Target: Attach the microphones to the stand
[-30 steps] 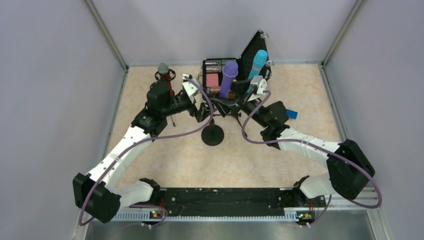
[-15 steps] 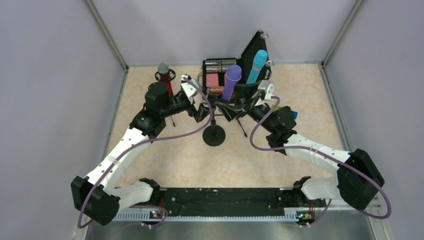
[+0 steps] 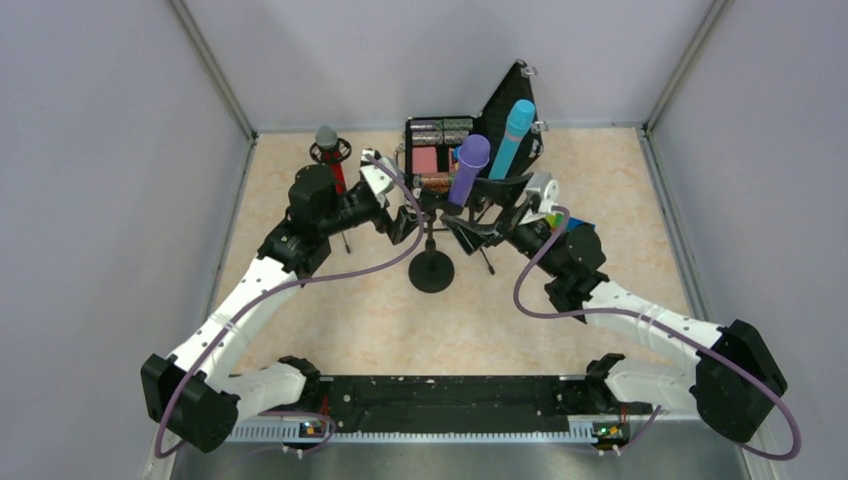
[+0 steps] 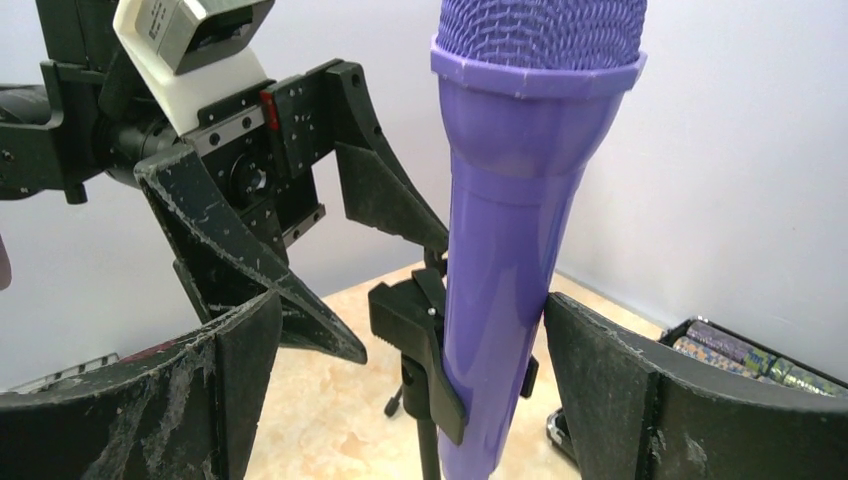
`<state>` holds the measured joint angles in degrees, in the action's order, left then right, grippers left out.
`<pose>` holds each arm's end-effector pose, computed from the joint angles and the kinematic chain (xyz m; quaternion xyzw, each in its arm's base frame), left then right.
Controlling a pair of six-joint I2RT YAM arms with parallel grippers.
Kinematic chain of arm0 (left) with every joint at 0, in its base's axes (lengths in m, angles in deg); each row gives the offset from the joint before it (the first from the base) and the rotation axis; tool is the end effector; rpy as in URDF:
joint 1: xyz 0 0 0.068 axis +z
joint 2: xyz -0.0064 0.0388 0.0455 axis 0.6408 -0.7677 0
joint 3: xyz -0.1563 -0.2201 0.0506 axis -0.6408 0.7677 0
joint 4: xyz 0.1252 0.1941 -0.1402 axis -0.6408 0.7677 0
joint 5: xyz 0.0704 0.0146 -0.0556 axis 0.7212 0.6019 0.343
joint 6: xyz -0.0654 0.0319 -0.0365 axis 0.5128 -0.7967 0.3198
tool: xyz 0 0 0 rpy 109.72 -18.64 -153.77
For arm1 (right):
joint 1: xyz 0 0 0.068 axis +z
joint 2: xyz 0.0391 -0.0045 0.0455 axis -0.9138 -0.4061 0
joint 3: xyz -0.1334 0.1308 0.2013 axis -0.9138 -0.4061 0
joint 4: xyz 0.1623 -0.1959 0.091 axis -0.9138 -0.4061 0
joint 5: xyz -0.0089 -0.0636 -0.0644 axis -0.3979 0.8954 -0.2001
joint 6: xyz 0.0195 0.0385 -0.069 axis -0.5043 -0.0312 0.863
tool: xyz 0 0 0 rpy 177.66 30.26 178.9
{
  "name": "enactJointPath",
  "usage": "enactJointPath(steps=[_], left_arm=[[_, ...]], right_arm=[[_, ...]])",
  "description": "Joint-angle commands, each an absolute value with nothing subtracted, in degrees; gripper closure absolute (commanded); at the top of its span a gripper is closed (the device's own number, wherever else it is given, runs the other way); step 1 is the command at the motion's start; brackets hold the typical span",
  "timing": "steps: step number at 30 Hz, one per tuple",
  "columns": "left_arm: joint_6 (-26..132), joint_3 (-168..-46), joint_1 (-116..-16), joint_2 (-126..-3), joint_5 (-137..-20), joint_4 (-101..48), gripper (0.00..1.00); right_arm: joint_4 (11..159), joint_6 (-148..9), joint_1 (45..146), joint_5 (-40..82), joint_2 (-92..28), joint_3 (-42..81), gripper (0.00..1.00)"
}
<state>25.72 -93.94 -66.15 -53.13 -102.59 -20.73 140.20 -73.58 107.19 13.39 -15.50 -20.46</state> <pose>0.2471 -0.1645 0.3712 0.4285 0.6148 -0.2713 0.6040 0.2036 0.2019 0.3456 -0.2433 0.4803 0.4305 0.7245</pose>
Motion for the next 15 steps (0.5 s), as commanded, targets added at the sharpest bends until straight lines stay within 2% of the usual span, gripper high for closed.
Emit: enactJointPath(steps=[1, 15], left_arm=[[24.77, -93.60, -66.04, -51.36, -102.42, -22.72, 0.01], [22.37, -93.74, -65.68, -49.59, -106.78, -21.32, 0.01]], right_arm=[[139.32, -71.86, 107.71, 13.70, -12.88, -21.36, 0.01], [129.66, -69.19, 107.63, 22.33, -8.93, -22.84, 0.01]])
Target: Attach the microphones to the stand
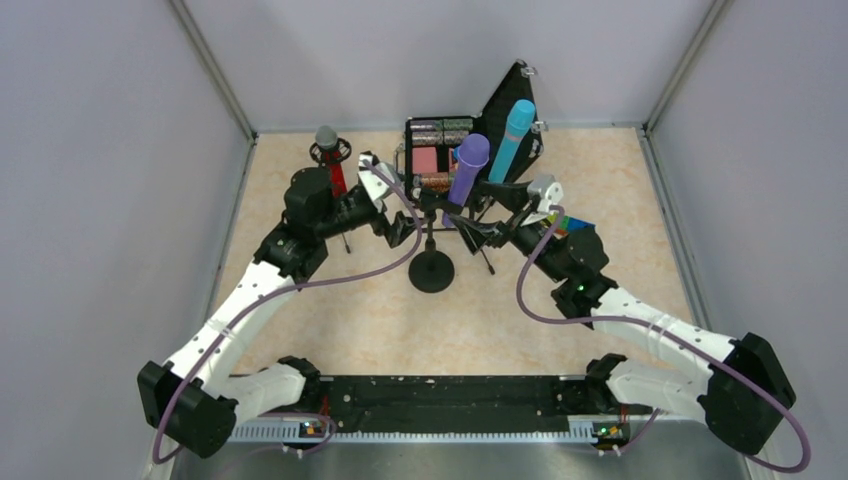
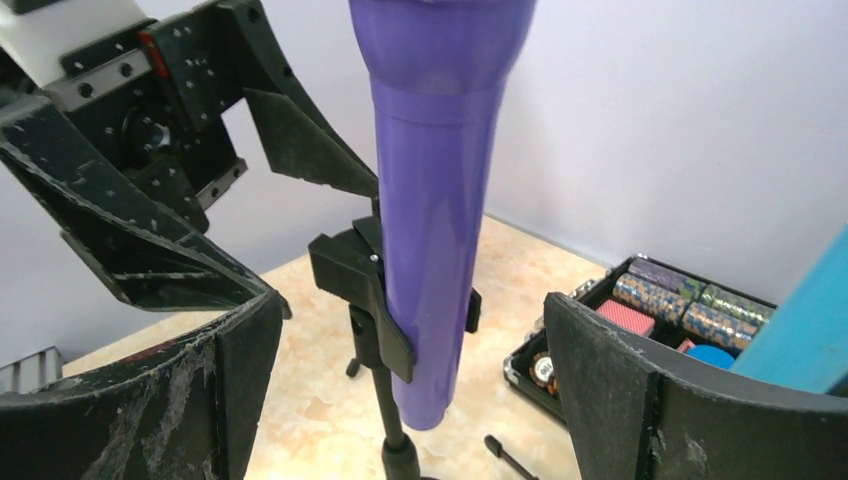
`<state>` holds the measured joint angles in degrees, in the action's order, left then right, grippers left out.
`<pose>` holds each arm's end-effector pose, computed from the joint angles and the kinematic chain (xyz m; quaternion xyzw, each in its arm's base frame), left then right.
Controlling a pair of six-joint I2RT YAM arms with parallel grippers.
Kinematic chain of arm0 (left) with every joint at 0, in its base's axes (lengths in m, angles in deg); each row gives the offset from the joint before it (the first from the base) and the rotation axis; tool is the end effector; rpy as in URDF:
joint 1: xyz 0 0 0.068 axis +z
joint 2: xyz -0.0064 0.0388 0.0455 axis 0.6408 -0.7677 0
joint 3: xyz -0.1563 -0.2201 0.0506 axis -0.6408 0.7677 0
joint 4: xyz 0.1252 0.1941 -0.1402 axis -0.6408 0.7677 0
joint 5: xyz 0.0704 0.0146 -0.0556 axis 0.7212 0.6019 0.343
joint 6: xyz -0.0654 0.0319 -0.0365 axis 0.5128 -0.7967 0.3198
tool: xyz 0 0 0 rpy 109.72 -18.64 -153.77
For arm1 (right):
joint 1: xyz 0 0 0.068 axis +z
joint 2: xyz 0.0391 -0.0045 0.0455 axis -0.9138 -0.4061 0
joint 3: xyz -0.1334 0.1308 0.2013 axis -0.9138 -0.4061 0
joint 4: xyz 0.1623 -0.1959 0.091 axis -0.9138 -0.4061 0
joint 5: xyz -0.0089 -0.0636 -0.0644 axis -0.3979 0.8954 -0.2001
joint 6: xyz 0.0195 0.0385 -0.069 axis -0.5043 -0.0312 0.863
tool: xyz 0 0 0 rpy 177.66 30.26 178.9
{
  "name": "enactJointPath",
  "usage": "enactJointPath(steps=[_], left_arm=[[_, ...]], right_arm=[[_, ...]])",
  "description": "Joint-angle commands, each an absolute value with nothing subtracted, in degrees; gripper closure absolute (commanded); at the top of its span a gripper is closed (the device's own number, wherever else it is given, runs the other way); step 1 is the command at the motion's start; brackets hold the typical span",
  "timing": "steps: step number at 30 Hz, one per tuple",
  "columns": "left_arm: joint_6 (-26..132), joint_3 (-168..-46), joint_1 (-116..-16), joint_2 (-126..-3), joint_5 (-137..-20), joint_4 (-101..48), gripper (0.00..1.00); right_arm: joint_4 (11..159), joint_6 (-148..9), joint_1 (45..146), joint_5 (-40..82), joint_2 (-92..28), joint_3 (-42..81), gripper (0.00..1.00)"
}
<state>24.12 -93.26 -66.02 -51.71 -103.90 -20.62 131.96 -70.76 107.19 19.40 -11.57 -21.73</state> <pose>0.2405 -0.1621 0.3731 0.4420 0.6007 -0.2696 0.6092 0.2035 0.1922 0.3368 -0.2230 0.5289 0.3809 0.7249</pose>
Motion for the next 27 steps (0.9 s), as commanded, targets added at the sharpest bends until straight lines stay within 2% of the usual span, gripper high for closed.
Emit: enactJointPath(steps=[1, 11, 18, 24, 27], left_arm=[[22.37, -93.92, -65.65, -49.34, -107.07, -20.98, 0.01], [24.54, -97.64, -65.29, -49.64, -108.59, -19.09, 0.01], [30.54, -97.17, -65.29, -48.72, -107.36, -26.74, 0.02], [37.87, -98.24, -65.27, -50.04, -106.19, -32.06, 0.14], [39.71, -100.49, -65.30, -52.42, -107.36, -31.86, 0.26]], right_arm=[[129.41, -69.20, 107.62, 22.42, -8.50, -23.43, 0.01], [126.55, -73.33, 106.22, 20.29, -3.78, -28.62, 0.01], [125.22, -78.65, 104.43, 16.22, -4.32, -30.37, 0.02], [124.75, -80.05, 103.16, 14.95, -4.91, -30.34, 0.02], [123.95, -80.24, 102.87, 15.04, -5.27, -29.92, 0.02]])
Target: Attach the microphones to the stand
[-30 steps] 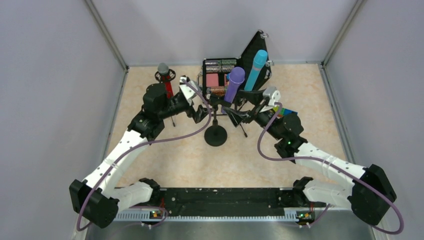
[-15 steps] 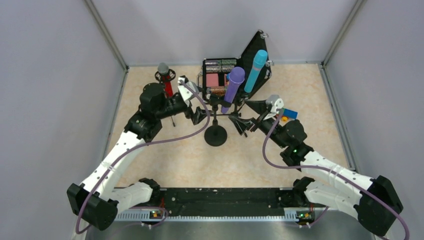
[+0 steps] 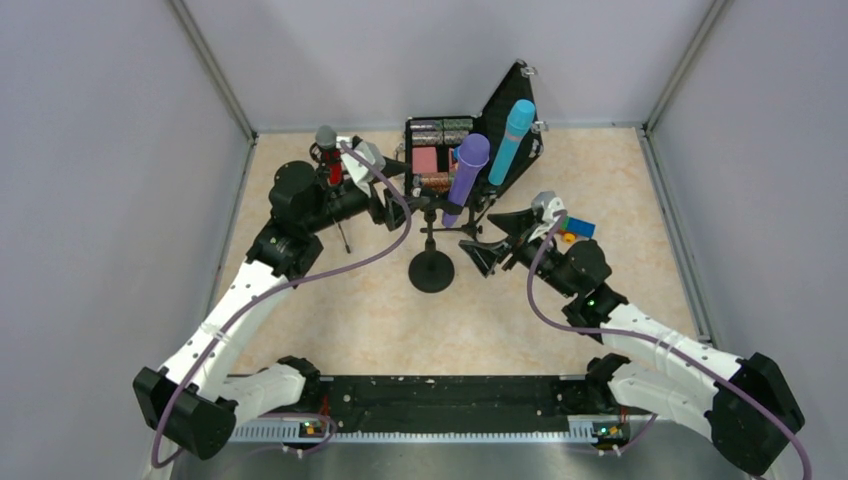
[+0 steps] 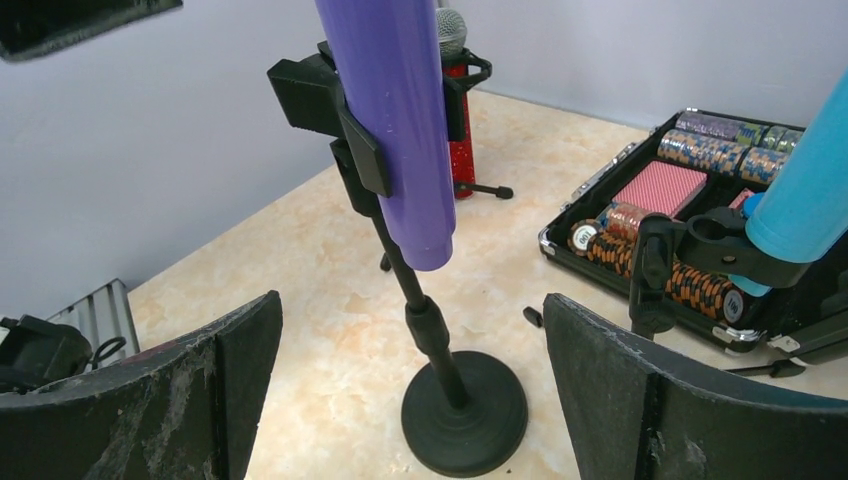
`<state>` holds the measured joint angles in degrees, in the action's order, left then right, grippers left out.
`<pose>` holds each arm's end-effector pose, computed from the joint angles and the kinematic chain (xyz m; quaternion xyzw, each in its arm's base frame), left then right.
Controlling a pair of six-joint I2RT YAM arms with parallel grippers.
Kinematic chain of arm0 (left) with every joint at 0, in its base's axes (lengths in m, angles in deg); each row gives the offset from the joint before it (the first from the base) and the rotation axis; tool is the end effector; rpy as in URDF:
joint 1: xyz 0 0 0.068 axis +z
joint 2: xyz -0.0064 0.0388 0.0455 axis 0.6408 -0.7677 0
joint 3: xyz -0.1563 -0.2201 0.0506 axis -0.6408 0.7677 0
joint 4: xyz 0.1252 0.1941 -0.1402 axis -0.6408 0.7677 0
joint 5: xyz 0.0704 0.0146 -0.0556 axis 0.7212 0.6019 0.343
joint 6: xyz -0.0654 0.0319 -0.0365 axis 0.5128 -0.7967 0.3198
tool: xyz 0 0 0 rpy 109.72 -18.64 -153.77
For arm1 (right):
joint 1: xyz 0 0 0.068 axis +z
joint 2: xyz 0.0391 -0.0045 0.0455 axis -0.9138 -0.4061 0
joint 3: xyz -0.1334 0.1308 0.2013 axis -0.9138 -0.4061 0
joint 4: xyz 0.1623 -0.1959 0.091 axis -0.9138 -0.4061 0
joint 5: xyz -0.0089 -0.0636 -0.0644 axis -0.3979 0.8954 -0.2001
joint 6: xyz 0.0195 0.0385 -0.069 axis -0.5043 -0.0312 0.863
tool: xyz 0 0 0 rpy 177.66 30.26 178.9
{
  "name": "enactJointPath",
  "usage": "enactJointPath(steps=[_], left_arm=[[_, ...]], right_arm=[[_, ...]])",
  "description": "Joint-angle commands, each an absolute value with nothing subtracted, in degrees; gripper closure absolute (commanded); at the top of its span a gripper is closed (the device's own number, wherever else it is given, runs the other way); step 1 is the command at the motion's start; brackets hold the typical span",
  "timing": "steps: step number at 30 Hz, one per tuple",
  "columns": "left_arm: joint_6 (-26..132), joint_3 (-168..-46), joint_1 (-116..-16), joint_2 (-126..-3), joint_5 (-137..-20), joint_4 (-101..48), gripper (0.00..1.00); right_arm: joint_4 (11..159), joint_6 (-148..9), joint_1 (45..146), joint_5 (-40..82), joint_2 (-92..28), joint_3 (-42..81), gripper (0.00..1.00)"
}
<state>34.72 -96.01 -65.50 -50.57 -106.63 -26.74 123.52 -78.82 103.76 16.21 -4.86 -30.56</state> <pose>0.2328 -0.1585 0.4111 0.3979 0.5709 -0.3296 0.6380 0.1945 0.1690 0.2850 -0.1988 0.6153 0.4046 0.6466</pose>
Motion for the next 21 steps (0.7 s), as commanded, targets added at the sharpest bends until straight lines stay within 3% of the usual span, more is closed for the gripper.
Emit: enactJointPath(steps=[1, 5, 12, 21], left_arm=[[39.97, -101.49, -65.34, -53.30, -107.69, -31.64, 0.31], [40.73, -103.42, -65.51, -56.38, -109.07, -31.62, 0.53], [40.69, -103.62, -67.21, -59.36, -110.36, -32.16, 0.72], [40.07, -100.28, -68.89, -60.01, -109.94, -32.22, 0.77]], right_arm=[[123.55, -80.34, 102.75, 15.21, -5.43, -29.74, 0.01], [122.69, -80.50, 102.60, 15.60, -5.81, -29.24, 0.01], [122.28, -80.67, 102.52, 15.83, -6.55, -29.08, 0.01], [121.96, -80.78, 102.43, 16.22, -7.64, -28.94, 0.01]])
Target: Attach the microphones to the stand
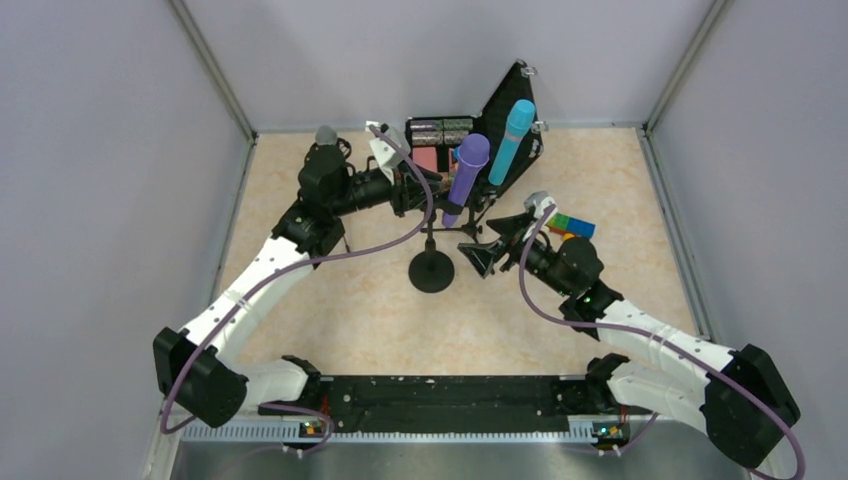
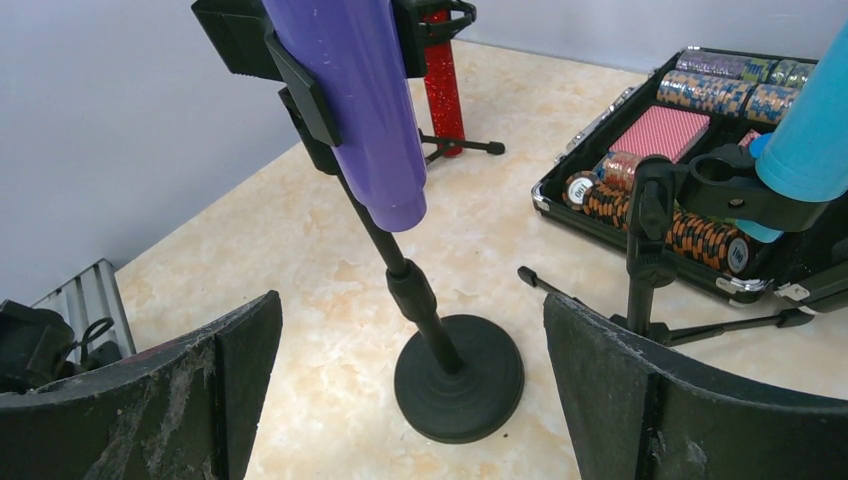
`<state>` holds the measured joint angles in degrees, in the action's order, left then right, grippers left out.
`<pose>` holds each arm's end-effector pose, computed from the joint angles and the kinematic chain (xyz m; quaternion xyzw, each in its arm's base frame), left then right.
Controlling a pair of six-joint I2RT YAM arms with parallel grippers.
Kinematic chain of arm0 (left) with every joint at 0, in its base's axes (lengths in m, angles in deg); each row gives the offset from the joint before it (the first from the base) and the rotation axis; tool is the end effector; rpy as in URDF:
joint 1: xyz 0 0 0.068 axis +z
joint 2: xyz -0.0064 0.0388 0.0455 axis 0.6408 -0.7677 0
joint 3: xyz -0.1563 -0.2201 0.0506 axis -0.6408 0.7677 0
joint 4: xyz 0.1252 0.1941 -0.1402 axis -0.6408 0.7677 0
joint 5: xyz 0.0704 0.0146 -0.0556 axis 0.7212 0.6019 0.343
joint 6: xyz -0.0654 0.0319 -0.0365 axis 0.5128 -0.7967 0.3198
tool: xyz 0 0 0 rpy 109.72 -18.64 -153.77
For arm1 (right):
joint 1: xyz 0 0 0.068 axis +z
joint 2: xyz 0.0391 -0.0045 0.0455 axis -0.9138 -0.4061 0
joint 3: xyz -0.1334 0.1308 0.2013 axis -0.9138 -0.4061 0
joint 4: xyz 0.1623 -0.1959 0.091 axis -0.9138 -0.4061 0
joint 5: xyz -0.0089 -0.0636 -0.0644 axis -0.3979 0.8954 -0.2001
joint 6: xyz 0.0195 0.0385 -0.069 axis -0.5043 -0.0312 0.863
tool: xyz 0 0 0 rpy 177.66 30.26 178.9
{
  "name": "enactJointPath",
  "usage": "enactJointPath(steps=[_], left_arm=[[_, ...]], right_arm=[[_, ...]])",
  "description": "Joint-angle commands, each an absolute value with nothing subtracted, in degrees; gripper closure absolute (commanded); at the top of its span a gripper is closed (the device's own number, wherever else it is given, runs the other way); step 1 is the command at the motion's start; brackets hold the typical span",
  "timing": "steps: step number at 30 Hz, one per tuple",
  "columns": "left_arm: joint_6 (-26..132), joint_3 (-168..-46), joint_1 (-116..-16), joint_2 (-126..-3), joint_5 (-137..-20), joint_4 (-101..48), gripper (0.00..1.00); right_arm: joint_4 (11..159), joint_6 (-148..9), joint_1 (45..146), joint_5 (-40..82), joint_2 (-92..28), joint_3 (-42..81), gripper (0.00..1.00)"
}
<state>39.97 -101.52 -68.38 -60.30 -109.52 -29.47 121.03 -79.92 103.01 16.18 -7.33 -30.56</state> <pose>0.2608 -0.1929 0.4068 0.4005 0.5784 -0.3897 0.5943 0.2030 0.1712 0.2684 -0.1916 0.6507 0.3968 0.6184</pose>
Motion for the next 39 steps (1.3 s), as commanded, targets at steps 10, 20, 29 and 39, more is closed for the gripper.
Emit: enactJointPath(steps=[10, 20, 29, 39], left_arm=[[40.05, -95.78, -68.92, -60.36, -108.87, -32.47, 0.81], [38.74, -92.52, -68.91, -60.64, -107.62, -30.84, 0.86], [39.13, -88.62, -68.88, -58.75, -103.93, -31.22, 0.99], [40.00, -85.05, -68.93, -59.08, -103.44, -33.05, 1.00]], right_arm=[[121.92, -80.74, 102.48, 16.39, -7.92, -29.04, 0.01], [121.78, -80.72, 102.34, 16.63, -8.03, -29.22, 0.01], [121.93, -80.76, 102.34, 16.66, -8.25, -29.28, 0.01], [122.13, -81.02, 102.34, 16.65, -8.38, -29.53, 0.01]])
